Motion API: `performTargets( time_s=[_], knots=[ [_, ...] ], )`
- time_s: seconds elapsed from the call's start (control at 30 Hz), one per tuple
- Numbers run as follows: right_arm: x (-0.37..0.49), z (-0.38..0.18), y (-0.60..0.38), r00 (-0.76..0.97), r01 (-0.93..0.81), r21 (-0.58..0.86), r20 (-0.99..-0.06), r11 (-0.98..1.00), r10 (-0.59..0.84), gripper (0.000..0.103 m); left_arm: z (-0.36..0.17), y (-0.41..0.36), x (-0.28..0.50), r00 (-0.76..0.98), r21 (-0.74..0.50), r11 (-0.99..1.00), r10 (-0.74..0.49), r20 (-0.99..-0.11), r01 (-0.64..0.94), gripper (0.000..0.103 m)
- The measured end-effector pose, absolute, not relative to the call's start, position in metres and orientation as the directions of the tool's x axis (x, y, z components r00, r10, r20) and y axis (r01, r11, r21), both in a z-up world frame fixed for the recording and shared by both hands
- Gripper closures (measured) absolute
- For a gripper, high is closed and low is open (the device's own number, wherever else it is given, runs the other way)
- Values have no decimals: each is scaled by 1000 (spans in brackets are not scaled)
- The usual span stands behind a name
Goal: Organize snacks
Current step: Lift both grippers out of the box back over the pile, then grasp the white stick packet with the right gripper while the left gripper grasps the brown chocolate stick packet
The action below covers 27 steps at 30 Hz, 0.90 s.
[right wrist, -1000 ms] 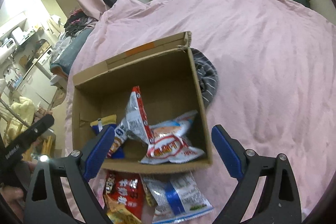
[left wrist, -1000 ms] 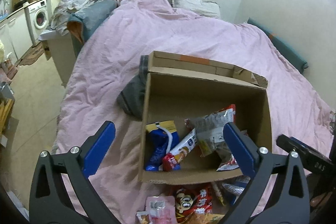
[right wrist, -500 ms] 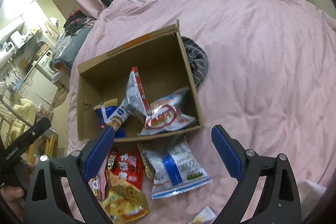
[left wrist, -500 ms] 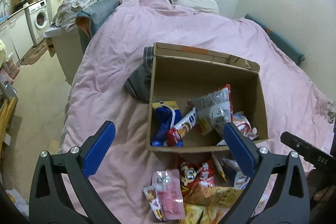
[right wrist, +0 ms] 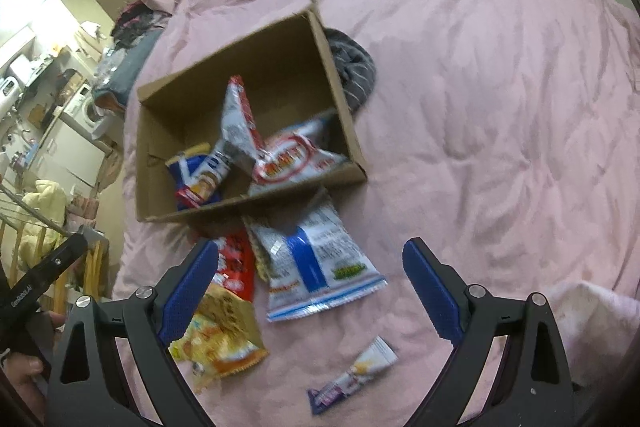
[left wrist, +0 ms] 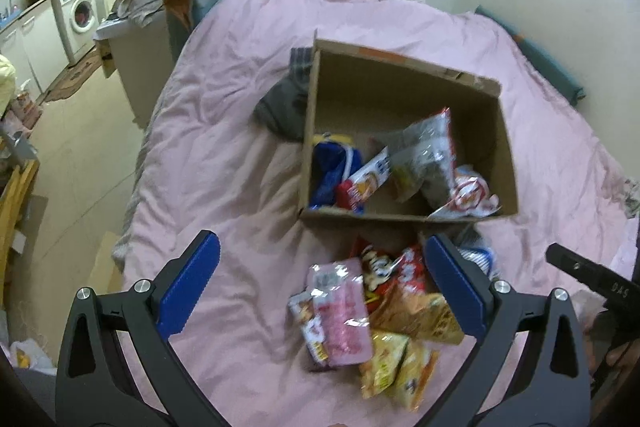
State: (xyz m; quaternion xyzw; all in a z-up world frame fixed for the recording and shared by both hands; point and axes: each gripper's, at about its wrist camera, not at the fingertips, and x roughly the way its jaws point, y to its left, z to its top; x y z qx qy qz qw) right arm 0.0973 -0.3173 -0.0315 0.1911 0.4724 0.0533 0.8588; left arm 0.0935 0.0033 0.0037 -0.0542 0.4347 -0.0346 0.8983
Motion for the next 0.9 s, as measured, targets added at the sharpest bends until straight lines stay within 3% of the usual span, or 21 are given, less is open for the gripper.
performTargets(
  time_s=[0.27, 0.47, 0.53, 0.67, 0.77, 0.83, 0.9],
  knots=[
    [96, -63, -338, 440, 188, 399, -851, 897, 286, 7, -13, 12, 89, 546, -176, 984, -132, -828, -28, 2],
    [92, -112, -329, 187, 252, 359, -929, 899, 318, 8, -18, 16, 91, 520, -172, 985, -128, -845, -36, 2],
    [84, -122, -323, 132, 257, 378, -926, 890, 355, 22, -20, 21, 93, 508, -186, 981, -136, -851, -50, 2],
    [76, -128, -307, 95, 195, 307, -951, 932, 294, 33, -25, 27, 95, 488, -194, 978, -134, -863, -75, 2],
    [76, -134, -302, 72, 171, 247, -969, 954, 238, 51, -30, 27, 96, 469, -193, 977, -131, -873, -88, 2],
    [75, -134, -296, 78, 126, 176, -983, 976, 167, 71, -33, 28, 98, 454, -196, 976, -132, -881, -96, 2],
    [74, -127, -290, 113, 86, 138, -985, 987, 128, 80, -39, 31, 100, 429, -205, 972, -138, -893, -113, 2]
  ],
)
